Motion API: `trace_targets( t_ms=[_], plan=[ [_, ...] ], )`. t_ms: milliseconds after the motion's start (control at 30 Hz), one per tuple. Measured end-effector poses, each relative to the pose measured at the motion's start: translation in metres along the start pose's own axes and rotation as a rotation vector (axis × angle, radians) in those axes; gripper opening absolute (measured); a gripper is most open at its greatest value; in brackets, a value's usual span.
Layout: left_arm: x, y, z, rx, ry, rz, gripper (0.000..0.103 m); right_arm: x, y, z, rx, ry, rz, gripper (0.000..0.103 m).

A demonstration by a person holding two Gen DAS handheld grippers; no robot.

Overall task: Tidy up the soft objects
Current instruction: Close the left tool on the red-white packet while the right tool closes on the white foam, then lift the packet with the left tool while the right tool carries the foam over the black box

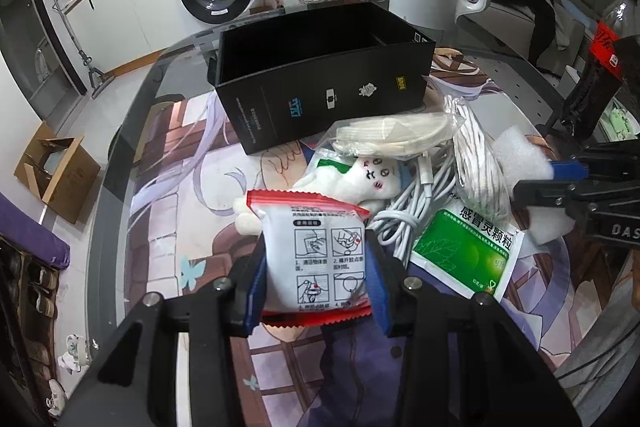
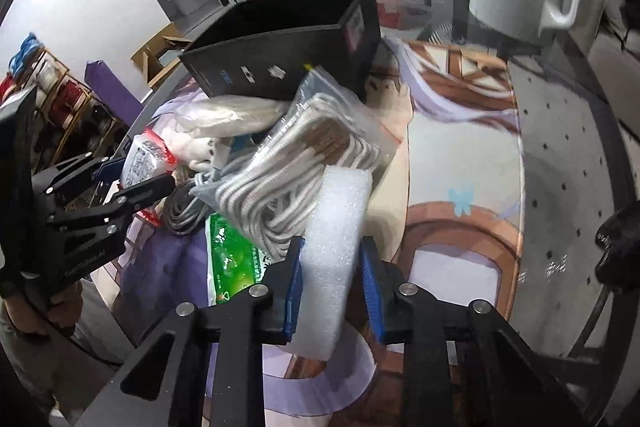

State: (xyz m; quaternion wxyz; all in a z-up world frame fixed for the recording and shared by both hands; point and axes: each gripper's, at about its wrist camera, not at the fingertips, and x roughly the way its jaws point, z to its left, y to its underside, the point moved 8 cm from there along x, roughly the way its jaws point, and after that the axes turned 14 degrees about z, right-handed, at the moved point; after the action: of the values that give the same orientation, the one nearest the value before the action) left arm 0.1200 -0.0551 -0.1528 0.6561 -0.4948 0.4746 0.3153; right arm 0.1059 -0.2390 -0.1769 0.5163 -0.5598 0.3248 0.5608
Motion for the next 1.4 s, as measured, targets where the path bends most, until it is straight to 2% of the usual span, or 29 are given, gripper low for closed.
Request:
trace_targets(
  t_ms=[33,167,333,533,933,1200,1300,1400],
  plan=[
    [-0.001,0.000,0.000,-0.002,-0.002,-0.004,0.041,-0.006,-0.001,0.002,-0.009,0.003,-0.021,0.022],
    [-0.008,-0.002,0.002,-0.006,-0.007,-0.030,0.041,-0.025,-0.003,0.006,-0.013,-0.001,-0.077,0.022],
    [-0.008,-0.003,0.005,-0.021,-0.004,-0.030,0.041,-0.026,-0.002,0.008,-0.018,-0.001,-0.073,0.022],
    [-0.020,-0.005,0.006,-0.021,-0.018,-0.074,0.041,-0.039,-0.003,0.012,-0.018,0.010,-0.126,0.022],
    [-0.074,-0.022,0.013,-0.060,-0.042,-0.285,0.041,-0.097,-0.014,0.041,-0.080,0.015,-0.377,0.022],
    [-0.127,-0.023,0.020,-0.090,-0.076,-0.501,0.041,-0.145,-0.014,0.058,-0.116,0.041,-0.602,0.022],
    [-0.137,-0.021,0.026,-0.102,-0.064,-0.533,0.041,-0.158,-0.011,0.070,-0.154,0.053,-0.666,0.022],
    [-0.135,-0.019,0.031,-0.109,-0.057,-0.522,0.041,-0.160,-0.011,0.080,-0.174,0.068,-0.667,0.022]
  ],
)
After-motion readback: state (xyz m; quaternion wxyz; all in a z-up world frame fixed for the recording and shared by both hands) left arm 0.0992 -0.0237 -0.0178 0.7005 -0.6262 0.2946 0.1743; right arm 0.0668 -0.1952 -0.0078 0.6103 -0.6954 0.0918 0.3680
